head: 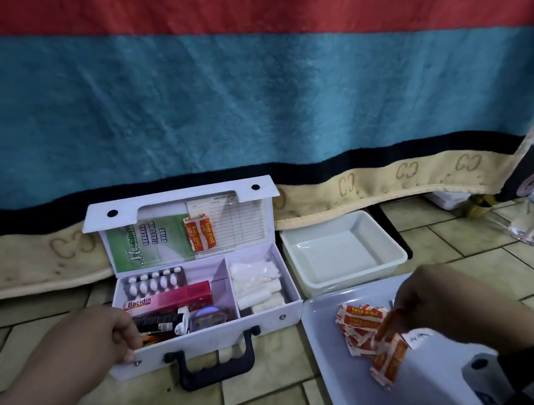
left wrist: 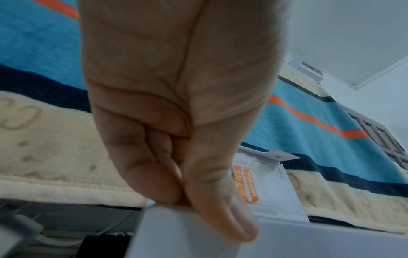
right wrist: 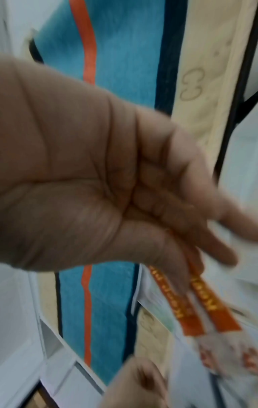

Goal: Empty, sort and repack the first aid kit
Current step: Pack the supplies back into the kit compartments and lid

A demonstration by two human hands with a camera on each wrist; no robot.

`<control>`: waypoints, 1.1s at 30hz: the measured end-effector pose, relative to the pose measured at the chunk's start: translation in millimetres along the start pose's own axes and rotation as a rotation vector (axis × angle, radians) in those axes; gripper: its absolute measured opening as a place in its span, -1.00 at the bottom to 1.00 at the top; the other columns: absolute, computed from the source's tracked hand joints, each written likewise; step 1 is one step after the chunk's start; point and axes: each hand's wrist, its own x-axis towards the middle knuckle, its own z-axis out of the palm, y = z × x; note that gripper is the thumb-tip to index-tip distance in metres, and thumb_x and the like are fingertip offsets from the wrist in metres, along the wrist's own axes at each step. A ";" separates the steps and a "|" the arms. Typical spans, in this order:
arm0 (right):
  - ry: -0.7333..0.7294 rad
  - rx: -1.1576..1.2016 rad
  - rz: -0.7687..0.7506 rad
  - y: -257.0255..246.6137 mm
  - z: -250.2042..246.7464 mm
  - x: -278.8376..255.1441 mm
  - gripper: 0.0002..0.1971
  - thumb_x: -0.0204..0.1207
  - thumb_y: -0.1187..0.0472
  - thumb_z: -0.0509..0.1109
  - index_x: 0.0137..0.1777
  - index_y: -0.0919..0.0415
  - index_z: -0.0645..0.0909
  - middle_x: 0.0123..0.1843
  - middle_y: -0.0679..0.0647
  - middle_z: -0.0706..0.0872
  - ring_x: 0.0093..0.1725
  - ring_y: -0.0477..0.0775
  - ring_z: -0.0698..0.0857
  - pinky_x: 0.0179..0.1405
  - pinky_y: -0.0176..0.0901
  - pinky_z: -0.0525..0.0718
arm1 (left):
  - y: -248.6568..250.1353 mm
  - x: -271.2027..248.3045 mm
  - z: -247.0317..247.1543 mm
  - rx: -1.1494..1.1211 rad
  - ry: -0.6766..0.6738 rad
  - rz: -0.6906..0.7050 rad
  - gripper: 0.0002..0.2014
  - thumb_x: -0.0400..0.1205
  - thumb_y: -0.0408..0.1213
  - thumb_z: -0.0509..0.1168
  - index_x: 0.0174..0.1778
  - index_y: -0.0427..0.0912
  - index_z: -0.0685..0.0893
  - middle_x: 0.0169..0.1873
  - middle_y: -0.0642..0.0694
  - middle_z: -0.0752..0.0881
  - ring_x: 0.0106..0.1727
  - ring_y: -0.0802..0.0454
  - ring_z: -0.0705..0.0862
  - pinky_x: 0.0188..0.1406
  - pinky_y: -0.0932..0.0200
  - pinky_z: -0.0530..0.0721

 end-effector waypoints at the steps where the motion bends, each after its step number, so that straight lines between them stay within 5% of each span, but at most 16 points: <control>1: 0.019 0.110 -0.041 -0.8 -8.6 2.3 -0.90 0.34 0.02 0.57 -0.35 -0.05 0.77 -0.36 -0.05 0.79 -0.38 -0.03 0.68 -0.41 -0.29 0.56 | 1.0 -0.9 -0.1 0.008 -0.003 -0.002 -0.56 0.12 -0.43 0.64 -0.61 0.31 0.70 -0.62 0.17 0.72 -0.43 0.12 0.71 -0.25 0.13 0.66; 4: 0.031 0.405 -0.209 -24.0 -22.6 14.3 -0.84 0.43 0.28 0.49 -0.22 -0.02 0.82 -0.38 -0.03 0.82 -0.42 0.02 0.68 -0.40 -0.15 0.55 | 3.2 -3.1 -0.7 0.054 -0.014 0.005 -0.62 0.18 -0.40 0.60 -0.63 0.25 0.69 -0.60 0.26 0.71 -0.41 0.20 0.70 -0.28 0.22 0.61; 8: 0.062 0.490 -0.356 -79.1 -9.4 53.4 -0.76 0.61 0.32 0.25 -0.17 0.13 0.73 -0.37 -0.11 0.74 -0.39 -0.21 0.62 -0.38 -0.44 0.49 | 10.3 -9.1 -3.6 0.076 0.000 0.005 -0.71 0.25 -0.35 0.54 -0.61 0.14 0.67 -0.61 0.40 0.67 -0.41 0.32 0.67 -0.36 0.31 0.55; 11: 0.075 0.387 -0.380 -112.8 -2.4 88.2 -0.77 0.63 0.16 0.28 -0.22 0.17 0.68 -0.22 0.04 0.71 -0.26 0.00 0.62 -0.13 -0.07 0.61 | 13.4 -12.1 -5.4 0.088 0.008 0.026 -0.72 0.28 -0.31 0.54 -0.59 0.14 0.64 -0.66 0.45 0.60 -0.44 0.38 0.59 -0.48 0.39 0.41; 13: 0.196 0.390 -0.420 -128.8 -4.9 105.5 -0.78 0.59 0.15 0.34 -0.28 0.12 0.68 -0.20 0.11 0.73 -0.25 0.09 0.69 -0.14 0.04 0.64 | 12.9 -12.2 -5.8 0.088 0.017 0.040 -0.72 0.28 -0.30 0.53 -0.61 0.13 0.62 -0.66 0.43 0.60 -0.45 0.38 0.58 -0.50 0.39 0.37; 16: 0.462 0.650 -0.431 -146.0 -13.8 122.7 -0.88 0.51 0.24 0.44 -0.22 0.13 0.79 -0.47 -0.18 0.69 -0.48 -0.25 0.60 -0.36 -0.37 0.51 | 11.8 -13.6 -5.5 0.078 0.020 0.037 -0.76 0.30 -0.30 0.49 -0.59 0.11 0.63 -0.62 0.46 0.62 -0.41 0.40 0.62 -0.46 0.40 0.43; 20: 0.677 0.846 -0.492 -162.7 -28.1 140.3 -0.92 0.42 0.34 0.51 -0.17 0.17 0.81 -0.23 -0.06 0.80 -0.28 -0.28 0.69 -0.13 -0.45 0.61 | 10.2 -13.1 -4.8 0.048 0.019 0.034 -0.80 0.30 -0.32 0.43 -0.53 0.09 0.66 -0.54 0.41 0.69 -0.40 0.41 0.64 -0.36 0.37 0.55; 23: 0.619 0.689 -0.499 -172.9 -29.9 150.4 -0.93 0.40 0.32 0.53 -0.17 0.17 0.81 -0.31 -0.08 0.76 -0.40 -0.36 0.63 -0.29 -0.57 0.55 | 9.4 -13.0 -4.8 0.050 0.027 0.043 -0.83 0.30 -0.32 0.42 -0.49 0.08 0.67 -0.52 0.40 0.71 -0.41 0.43 0.65 -0.40 0.44 0.52; 27: 0.522 0.554 -0.464 -177.3 -28.6 156.2 -0.93 0.40 0.25 0.54 -0.16 0.08 0.82 -0.23 -0.07 0.81 -0.23 -0.11 0.75 -0.14 -0.24 0.69 | 8.1 -11.0 -2.9 0.045 0.040 0.041 -0.80 0.31 -0.31 0.43 -0.54 0.11 0.66 -0.54 0.38 0.71 -0.42 0.47 0.65 -0.48 0.49 0.41; 33: 0.582 0.601 -0.515 -179.6 -32.7 155.7 -0.93 0.41 0.28 0.53 -0.16 0.10 0.80 -0.26 -0.02 0.80 -0.29 -0.16 0.70 -0.15 -0.31 0.65 | 6.4 -10.1 -3.9 0.043 0.022 0.065 -0.80 0.35 -0.32 0.41 -0.50 0.09 0.66 -0.55 0.38 0.71 -0.37 0.51 0.65 -0.51 0.55 0.39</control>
